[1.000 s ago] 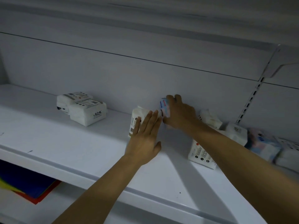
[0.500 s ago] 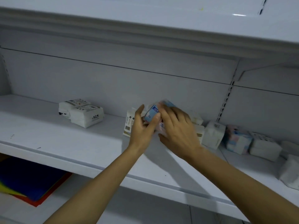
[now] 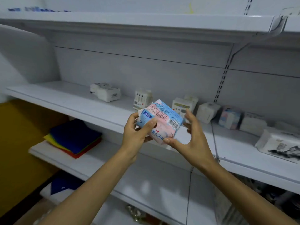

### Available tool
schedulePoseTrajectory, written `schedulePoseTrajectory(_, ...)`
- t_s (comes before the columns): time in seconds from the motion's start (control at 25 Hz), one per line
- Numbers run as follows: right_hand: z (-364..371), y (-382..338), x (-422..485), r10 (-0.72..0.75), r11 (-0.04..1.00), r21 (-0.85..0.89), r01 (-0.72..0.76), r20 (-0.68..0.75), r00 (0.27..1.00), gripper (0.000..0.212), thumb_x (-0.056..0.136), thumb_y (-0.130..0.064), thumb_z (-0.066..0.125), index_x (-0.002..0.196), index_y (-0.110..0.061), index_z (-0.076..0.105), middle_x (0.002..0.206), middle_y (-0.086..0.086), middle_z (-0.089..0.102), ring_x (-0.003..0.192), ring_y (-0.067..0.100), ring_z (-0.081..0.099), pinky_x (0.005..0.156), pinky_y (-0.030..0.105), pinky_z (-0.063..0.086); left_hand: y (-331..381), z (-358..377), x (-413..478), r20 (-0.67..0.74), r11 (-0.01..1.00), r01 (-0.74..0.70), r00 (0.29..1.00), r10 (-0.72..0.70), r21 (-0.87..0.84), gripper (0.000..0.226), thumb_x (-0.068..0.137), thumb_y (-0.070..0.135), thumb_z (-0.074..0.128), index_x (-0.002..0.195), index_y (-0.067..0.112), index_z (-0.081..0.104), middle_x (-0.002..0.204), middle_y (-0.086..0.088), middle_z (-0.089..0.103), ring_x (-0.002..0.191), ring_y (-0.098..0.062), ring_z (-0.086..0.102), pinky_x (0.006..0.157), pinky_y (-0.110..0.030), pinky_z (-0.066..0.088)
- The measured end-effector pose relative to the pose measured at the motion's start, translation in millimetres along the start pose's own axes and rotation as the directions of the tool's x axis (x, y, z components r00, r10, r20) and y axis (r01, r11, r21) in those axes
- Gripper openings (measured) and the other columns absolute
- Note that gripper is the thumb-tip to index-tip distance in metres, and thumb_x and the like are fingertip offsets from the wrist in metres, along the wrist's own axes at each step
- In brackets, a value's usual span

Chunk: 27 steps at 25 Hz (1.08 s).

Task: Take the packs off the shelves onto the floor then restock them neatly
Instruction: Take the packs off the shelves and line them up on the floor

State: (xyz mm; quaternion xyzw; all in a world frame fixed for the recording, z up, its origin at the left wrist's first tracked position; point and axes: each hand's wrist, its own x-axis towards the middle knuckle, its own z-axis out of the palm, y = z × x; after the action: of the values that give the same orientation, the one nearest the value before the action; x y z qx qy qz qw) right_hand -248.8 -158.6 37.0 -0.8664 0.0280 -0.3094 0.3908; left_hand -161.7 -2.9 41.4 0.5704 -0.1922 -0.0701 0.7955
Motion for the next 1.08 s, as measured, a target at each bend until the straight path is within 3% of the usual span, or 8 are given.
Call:
schedulePoseTrajectory(0.16, 29, -29, -23, 0.072, 0.942, 0.325, -0.086, 0.054, 0.996, 0.063, 0.067, -0.04, 0.076, 0.123, -0.032, 0.049, 0.12, -0.008, 0.06, 0.105, 0.01, 0.061, 0.086, 0.036, 0.055, 18, -34, -51, -0.089, 0.999, -0.013, 0.996, 0.016, 0.033, 0.049, 0.085, 0.031, 0.065, 0.128, 0.017, 0.048, 0.117, -0.007, 0.066, 0.101, -0.021, 0.069, 0.071, -0.036, 0.059)
schedulePoseTrajectory(0.28, 57, -65, -30, 0.138, 0.812, 0.552, -0.19, 0.135, 0.981, 0.061, 0.064, -0.038, 0.076, 0.12, -0.02, 0.057, 0.114, 0.003, 0.065, 0.097, 0.02, 0.066, 0.082, 0.038, 0.057, 37, -76, -79, -0.154, 0.999, 0.001, 0.988, 0.006, 0.045, 0.074, 0.072, 0.047, 0.066, 0.136, 0.022, 0.04, 0.118, -0.003, 0.067, 0.113, -0.021, 0.063, 0.08, -0.034, 0.054)
schedulePoseTrajectory(0.36, 83, -91, -39, 0.138, 0.74, 0.618, -0.266, 0.247, 0.959, 0.055, 0.071, -0.031, 0.079, 0.119, -0.017, 0.057, 0.114, 0.005, 0.065, 0.096, 0.018, 0.068, 0.081, 0.038, 0.058, 46, -101, -99, -0.119, 0.996, 0.079, 0.99, -0.073, 0.047, 0.075, 0.073, 0.054, 0.071, 0.136, 0.026, 0.041, 0.121, 0.0, 0.066, 0.116, -0.02, 0.061, 0.088, -0.036, 0.051)
schedulePoseTrajectory(0.64, 199, -166, -62, 0.057, 0.7, 0.563, -0.439, 0.569, 0.82, 0.028, 0.088, -0.025, 0.064, 0.114, -0.019, 0.054, 0.108, 0.002, 0.067, 0.097, 0.017, 0.068, 0.082, 0.034, 0.058, 73, -220, -150, -0.291, 0.992, 0.124, 0.949, -0.121, -0.007, 0.071, 0.07, 0.043, 0.068, 0.134, 0.024, 0.042, 0.117, 0.001, 0.069, 0.107, -0.022, 0.067, 0.089, -0.04, 0.054)
schedulePoseTrajectory(0.76, 261, -199, -72, 0.03, 0.734, 0.503, -0.456, 0.648, 0.761, 0.037, 0.09, -0.029, 0.062, 0.124, -0.018, 0.051, 0.116, 0.001, 0.064, 0.099, 0.011, 0.066, 0.078, 0.025, 0.057, 83, -289, -168, -0.411, 0.986, 0.162, 0.902, -0.134, 0.036, 0.068, 0.075, 0.037, 0.071, 0.133, 0.02, 0.041, 0.12, -0.002, 0.067, 0.105, -0.021, 0.068, 0.091, -0.043, 0.054)
schedulePoseTrajectory(0.92, 341, -242, -81, 0.012, 0.757, 0.46, -0.464, 0.7, 0.714, 0.061, 0.086, -0.036, 0.065, 0.139, -0.019, 0.039, 0.119, -0.001, 0.058, 0.089, -0.004, 0.063, 0.057, 0.007, 0.047, 93, -384, -193, -0.525, 0.959, 0.222, 0.845, -0.1, 0.176, 0.064, 0.079, 0.016, 0.076, 0.128, 0.019, 0.036, 0.117, 0.001, 0.064, 0.091, -0.005, 0.069, 0.068, -0.023, 0.058)
schedulePoseTrajectory(1.0, 376, -255, -85, -0.006, 0.767, 0.441, -0.467, 0.732, 0.681, 0.061, 0.088, -0.03, 0.065, 0.141, -0.017, 0.035, 0.106, -0.007, 0.062, 0.077, -0.01, 0.065, 0.056, 0.007, 0.047, 89, -421, -203, -0.534, 0.938, 0.272, 0.837, -0.121, 0.214, 0.062, 0.078, 0.013, 0.077, 0.125, 0.019, 0.036, 0.115, 0.002, 0.064, 0.089, -0.002, 0.067, 0.063, -0.019, 0.056)
schedulePoseTrajectory(1.08, 410, -262, -94, 0.003, 0.78, 0.394, -0.486, 0.774, 0.633, 0.066, 0.086, -0.031, 0.068, 0.141, -0.018, 0.034, 0.104, -0.007, 0.066, 0.085, -0.003, 0.068, 0.064, 0.014, 0.053, 81, -454, -212, -0.537, 0.926, 0.322, 0.826, -0.174, 0.195, 0.059, 0.078, 0.012, 0.076, 0.123, 0.018, 0.038, 0.113, 0.001, 0.064, 0.092, -0.007, 0.067, 0.063, -0.02, 0.056)
